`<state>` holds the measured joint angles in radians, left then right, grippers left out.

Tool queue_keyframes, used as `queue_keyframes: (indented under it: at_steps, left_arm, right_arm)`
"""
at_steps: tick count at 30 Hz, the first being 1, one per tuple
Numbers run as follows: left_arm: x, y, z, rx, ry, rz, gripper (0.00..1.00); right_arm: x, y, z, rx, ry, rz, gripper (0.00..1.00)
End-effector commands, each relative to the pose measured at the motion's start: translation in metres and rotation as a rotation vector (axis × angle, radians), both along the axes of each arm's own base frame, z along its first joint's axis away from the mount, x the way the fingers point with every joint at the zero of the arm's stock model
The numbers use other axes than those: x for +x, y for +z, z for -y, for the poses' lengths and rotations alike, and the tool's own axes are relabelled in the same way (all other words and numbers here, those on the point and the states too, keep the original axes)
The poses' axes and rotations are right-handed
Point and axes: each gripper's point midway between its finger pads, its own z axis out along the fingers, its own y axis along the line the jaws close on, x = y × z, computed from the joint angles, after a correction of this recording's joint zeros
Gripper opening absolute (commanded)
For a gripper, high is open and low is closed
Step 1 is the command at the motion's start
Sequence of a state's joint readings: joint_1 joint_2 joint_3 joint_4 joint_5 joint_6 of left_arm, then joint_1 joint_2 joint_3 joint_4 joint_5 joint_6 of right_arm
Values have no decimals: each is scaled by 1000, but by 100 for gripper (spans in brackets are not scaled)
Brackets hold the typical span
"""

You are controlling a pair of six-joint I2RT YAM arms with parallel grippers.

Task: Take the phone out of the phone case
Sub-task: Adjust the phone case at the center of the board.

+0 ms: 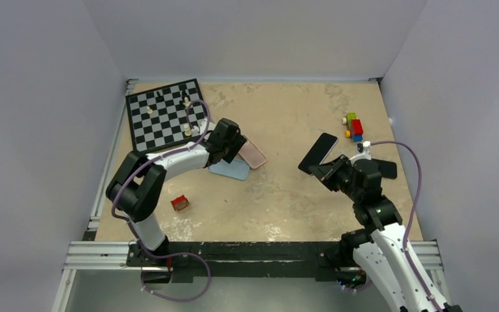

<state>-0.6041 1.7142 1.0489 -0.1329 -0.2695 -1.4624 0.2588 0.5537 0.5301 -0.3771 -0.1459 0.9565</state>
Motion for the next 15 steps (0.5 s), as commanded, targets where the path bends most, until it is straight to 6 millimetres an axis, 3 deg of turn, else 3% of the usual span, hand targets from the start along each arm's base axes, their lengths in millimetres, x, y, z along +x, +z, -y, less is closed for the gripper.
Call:
queue_keyframes:
  at_steps: [1, 15]
  left_arm:
    - [12, -4, 0, 37, 11, 6, 64]
    - [19, -28, 6, 55, 38, -62, 46]
  right_arm:
    - [8, 37, 3, 13, -21, 111, 0]
    - [6, 40, 5, 14, -35, 119, 0]
